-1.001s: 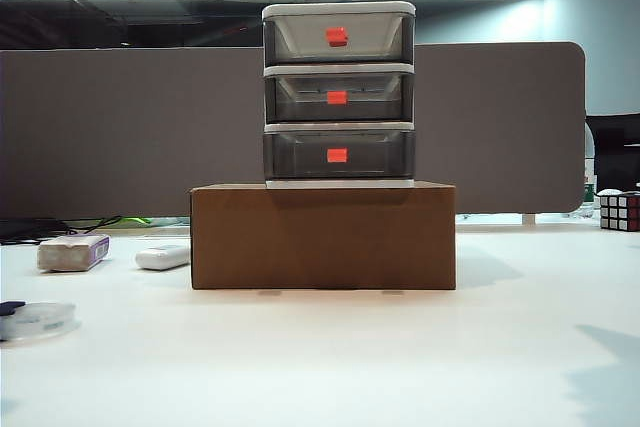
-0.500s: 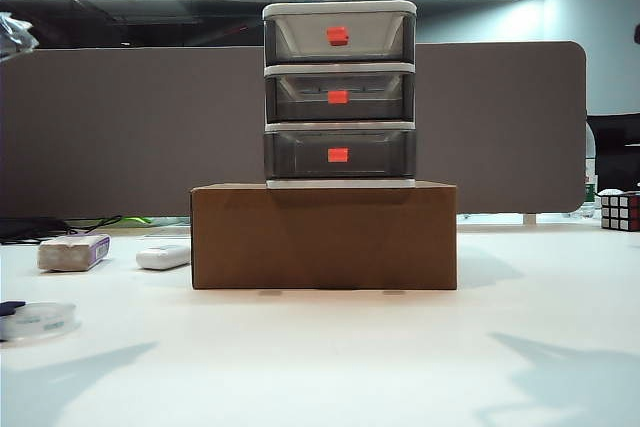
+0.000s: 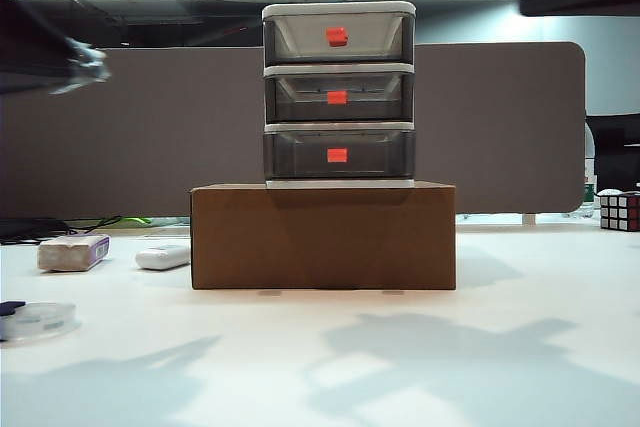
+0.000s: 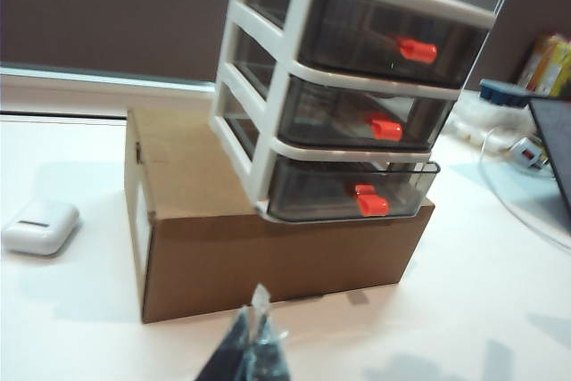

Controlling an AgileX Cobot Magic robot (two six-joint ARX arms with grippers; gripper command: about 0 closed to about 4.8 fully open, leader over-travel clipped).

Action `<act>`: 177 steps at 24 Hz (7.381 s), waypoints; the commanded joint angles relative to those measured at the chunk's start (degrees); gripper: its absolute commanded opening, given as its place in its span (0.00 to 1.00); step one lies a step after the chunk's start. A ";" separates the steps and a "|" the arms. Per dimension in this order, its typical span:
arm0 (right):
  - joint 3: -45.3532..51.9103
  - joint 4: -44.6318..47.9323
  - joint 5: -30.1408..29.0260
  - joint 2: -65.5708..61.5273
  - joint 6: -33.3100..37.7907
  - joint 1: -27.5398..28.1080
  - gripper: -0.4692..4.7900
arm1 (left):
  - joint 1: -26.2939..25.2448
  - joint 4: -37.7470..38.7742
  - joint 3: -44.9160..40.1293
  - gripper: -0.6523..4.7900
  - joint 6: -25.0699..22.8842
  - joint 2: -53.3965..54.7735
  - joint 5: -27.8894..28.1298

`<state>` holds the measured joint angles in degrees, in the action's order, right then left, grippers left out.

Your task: Open the second layer of the drawer on the table, pick up the transparent tape on the table and put it in, and finally close the drawer.

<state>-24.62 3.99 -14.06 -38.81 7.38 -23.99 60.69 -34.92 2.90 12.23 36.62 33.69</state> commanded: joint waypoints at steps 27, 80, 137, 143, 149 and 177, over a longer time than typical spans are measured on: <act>-10.40 2.49 -6.23 -15.37 -11.04 -4.83 0.08 | 0.94 -21.92 36.11 0.36 -10.80 58.86 12.74; -10.40 10.88 -4.96 -19.41 -12.31 -4.85 0.08 | -2.95 -23.87 40.22 0.11 -12.24 63.45 11.34; -22.10 15.58 2.40 -36.13 -11.96 -4.02 0.08 | 14.71 -18.88 36.94 0.11 -13.92 60.48 32.15; -22.10 15.58 2.38 -36.11 -11.96 -4.02 0.08 | 16.70 -18.32 36.87 0.12 -13.68 60.46 35.69; -22.10 15.61 1.49 -36.09 -11.96 -4.02 0.08 | 20.74 -17.16 35.28 0.40 -13.75 56.98 38.73; -22.08 5.14 -9.03 -28.89 -11.93 -4.07 0.08 | -52.26 55.98 24.39 0.29 -5.01 -2.86 -55.04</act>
<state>-46.30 9.41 -22.94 -68.14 -4.75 -28.05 10.00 22.94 27.66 5.98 33.93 -19.88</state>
